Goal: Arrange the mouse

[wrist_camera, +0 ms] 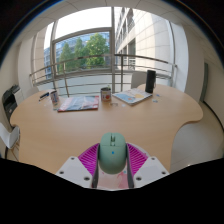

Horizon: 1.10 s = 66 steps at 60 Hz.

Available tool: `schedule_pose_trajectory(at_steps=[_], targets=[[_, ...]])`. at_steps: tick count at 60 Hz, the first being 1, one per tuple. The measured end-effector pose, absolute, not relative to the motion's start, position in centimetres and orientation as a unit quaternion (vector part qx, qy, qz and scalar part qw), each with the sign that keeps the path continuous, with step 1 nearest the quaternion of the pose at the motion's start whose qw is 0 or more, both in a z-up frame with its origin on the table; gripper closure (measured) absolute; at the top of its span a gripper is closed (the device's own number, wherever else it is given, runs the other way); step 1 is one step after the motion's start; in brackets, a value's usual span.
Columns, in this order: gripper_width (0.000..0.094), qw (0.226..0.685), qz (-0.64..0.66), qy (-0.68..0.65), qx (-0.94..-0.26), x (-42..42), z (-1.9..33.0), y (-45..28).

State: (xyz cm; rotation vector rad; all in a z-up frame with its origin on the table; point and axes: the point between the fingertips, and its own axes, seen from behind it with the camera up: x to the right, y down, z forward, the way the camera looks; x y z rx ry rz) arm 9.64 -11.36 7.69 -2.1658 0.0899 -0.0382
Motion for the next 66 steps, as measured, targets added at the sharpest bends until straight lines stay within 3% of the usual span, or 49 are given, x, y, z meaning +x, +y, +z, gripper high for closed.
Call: schedule_pose_trajectory(at_steps=[8,15,17,21,23,27,45,66], targets=[[0.05,0.417,-0.005,0.032,-0.908,12.3,0.9,-12.7],[0.041,0.388,0.008,0.026,-0.921,12.8,-1.0,-14.1],[0.0326,0.391,0.007,0.025,-0.92,12.9,-0.4,-13.2],[0.0069,0.402,-0.001,0.016,-0.916,12.6,0.5,-14.0],[0.0111,0.409,-0.006,0.012,-0.913,12.5,1.3,-14.3],[0.0076,0.419,-0.016,0.01,-0.908,12.7,4.2,-15.0],[0.0085,0.457,-0.047,0.026,-0.888,10.2,12.7,-24.8],[0.0088,0.467,-0.072,0.038,-0.88,8.6,16.3,-36.9]])
